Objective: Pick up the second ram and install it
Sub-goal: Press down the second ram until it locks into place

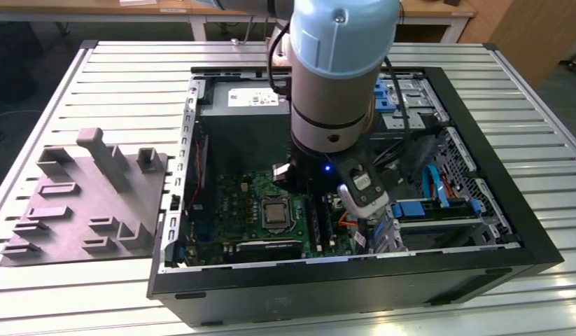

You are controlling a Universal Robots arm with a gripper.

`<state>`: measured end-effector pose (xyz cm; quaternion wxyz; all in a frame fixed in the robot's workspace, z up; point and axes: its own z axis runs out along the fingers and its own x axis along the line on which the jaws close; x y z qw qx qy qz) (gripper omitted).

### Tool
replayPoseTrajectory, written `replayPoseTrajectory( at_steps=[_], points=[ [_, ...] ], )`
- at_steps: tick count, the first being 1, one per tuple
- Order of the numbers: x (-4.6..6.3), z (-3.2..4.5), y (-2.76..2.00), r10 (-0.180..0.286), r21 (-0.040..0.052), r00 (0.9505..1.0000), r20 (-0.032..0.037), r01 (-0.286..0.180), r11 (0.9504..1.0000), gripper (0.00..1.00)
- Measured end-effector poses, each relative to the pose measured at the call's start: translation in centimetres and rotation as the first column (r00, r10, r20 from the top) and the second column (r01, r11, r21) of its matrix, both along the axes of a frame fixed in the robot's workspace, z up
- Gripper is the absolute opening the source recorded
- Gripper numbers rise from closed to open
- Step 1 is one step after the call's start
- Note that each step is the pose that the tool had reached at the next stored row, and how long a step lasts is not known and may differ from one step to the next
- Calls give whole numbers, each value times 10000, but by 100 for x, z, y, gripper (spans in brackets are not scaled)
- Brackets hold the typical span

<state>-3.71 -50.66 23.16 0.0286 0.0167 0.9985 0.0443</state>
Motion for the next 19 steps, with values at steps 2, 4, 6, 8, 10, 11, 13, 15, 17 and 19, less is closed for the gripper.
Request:
replayPoseTrajectory(
  at_steps=[2,4,6,8,10,11,13,15,17,19],
  points=[
    [0,0,-47,0,0,10000,0,0,10000,10],
    [0,-1,-91,0,2,10000,0,0,10000,10],
    [0,0,-131,0,-1,10000,0,0,10000,10],
    [0,0,-163,1,0,10000,0,-1,10000,10],
    [-1,0,-183,0,0,10000,0,0,10000,10],
    [-1,0,-186,-1,0,10000,0,1,10000,10],
    [0,0,-186,0,0,10000,0,0,10000,10],
    [0,0,-186,0,0,10000,0,0,10000,10],
    [0,0,-188,0,0,10000,0,0,10000,10],
    [0,-1,-195,1,0,10000,0,-1,10000,10]
  ],
)
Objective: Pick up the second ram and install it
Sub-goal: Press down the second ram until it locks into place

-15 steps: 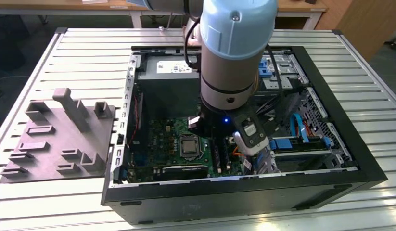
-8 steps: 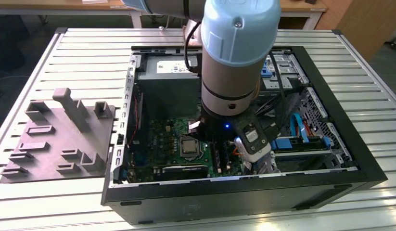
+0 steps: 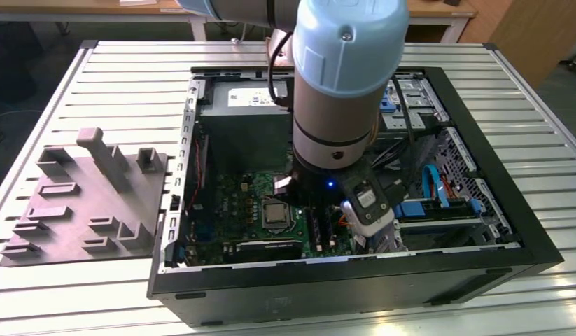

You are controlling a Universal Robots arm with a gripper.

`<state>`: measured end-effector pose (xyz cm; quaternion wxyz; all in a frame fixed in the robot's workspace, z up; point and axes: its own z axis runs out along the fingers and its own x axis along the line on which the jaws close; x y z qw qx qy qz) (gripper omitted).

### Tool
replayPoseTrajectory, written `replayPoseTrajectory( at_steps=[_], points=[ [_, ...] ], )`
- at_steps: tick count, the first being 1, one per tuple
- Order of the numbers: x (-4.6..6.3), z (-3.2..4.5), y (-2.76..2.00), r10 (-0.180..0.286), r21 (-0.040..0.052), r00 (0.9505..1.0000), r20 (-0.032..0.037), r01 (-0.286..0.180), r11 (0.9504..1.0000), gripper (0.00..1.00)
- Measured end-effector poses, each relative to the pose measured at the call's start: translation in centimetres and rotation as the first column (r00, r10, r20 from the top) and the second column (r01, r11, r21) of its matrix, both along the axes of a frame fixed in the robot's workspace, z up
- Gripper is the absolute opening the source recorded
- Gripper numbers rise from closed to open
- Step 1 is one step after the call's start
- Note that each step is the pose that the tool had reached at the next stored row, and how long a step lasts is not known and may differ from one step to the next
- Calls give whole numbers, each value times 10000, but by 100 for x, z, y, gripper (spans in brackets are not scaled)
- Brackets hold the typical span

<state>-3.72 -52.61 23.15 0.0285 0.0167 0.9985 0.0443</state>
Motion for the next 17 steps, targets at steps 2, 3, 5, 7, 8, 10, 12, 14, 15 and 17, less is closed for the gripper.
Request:
replayPoseTrajectory(
  at_steps=[2,3,5,7,8,10,12,14,15,17],
  points=[
    [0,-1,-12,0,0,10000,0,0,10000,10],
    [1,-2,-21,0,0,10000,-1,0,10000,10],
    [7,-7,-36,-1,-2,10000,-4,1,10000,10],
    [17,-11,-49,-4,-9,10000,-8,4,10000,10],
    [21,-12,-55,-7,-14,10000,-9,7,10000,10],
    [24,-16,-64,-8,-22,10000,-9,8,10000,10],
    [25,-18,-74,-7,-25,10000,-9,7,10000,10],
    [24,-19,-84,-8,-25,10000,-9,8,10000,10],
    [24,-22,-85,-8,-24,10000,-9,8,10000,10],
    [25,-36,-85,-8,-27,10000,-9,8,10000,10]
  ],
)
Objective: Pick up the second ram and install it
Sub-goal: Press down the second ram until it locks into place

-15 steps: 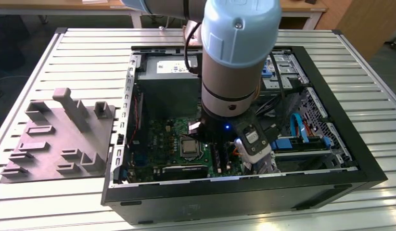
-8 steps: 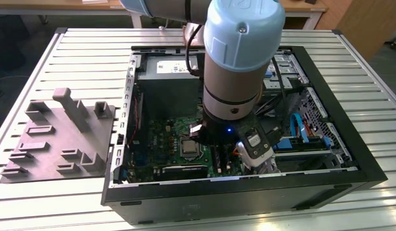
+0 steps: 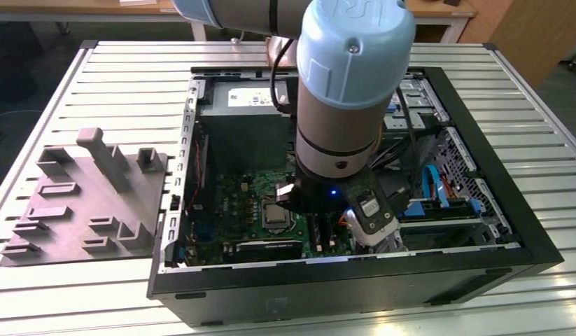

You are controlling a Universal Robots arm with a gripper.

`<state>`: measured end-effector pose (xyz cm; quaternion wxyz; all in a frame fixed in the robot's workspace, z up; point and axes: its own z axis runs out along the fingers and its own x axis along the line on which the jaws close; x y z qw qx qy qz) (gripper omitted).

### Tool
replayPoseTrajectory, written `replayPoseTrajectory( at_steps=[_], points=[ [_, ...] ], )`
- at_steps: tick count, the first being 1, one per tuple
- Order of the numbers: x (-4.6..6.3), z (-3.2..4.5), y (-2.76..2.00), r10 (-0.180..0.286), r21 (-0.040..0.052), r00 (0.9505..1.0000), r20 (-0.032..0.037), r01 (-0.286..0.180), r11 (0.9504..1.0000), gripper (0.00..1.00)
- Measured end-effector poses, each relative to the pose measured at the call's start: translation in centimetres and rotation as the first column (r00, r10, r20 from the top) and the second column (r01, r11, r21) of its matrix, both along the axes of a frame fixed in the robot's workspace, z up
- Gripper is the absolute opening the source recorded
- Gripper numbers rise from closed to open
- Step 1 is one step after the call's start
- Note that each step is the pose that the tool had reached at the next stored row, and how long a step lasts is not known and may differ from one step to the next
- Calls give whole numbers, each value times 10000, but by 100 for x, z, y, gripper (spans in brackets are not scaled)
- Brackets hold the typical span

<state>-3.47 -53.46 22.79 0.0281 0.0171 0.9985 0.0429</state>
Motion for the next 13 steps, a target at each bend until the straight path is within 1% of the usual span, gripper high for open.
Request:
replayPoseTrajectory(
  at_steps=[5,9,13],
  points=[
    [0,-10,-1,1,-7,10000,-1,-1,10000,10],
    [0,-49,0,1,-11,10000,0,-1,10000,10],
    [0,-54,-1,1,-13,10000,-1,-1,10000,10]
  ],
)
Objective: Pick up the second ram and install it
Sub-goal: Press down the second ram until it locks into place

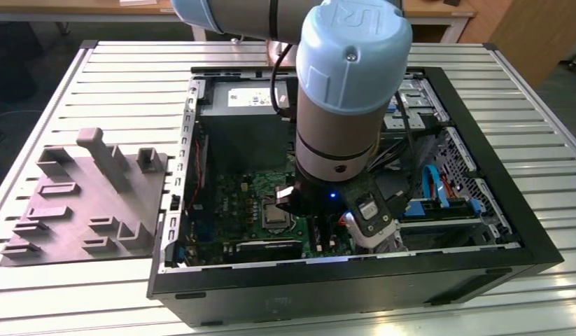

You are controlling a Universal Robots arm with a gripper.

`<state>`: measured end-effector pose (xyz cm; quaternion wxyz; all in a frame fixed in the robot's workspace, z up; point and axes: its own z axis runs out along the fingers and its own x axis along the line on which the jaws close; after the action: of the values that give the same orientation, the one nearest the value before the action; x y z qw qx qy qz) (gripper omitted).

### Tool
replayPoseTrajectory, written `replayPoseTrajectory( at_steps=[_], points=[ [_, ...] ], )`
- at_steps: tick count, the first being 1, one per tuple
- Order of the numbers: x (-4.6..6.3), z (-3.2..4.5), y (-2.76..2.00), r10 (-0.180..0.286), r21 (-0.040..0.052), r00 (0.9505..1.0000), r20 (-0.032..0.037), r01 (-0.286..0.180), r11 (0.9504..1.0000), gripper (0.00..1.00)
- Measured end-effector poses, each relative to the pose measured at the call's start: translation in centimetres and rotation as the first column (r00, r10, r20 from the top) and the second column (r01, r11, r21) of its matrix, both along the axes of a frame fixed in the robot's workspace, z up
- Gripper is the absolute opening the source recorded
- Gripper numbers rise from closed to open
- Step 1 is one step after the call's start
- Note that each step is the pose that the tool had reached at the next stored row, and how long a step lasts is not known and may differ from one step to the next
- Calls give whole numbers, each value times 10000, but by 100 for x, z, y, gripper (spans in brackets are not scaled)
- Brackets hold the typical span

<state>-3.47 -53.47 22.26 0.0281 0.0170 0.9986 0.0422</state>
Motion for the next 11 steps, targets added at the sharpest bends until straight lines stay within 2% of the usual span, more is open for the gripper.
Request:
replayPoseTrajectory(
  at_steps=[11],
  points=[
    [0,-39,0,0,-1,10000,0,0,10000,10]
  ],
)
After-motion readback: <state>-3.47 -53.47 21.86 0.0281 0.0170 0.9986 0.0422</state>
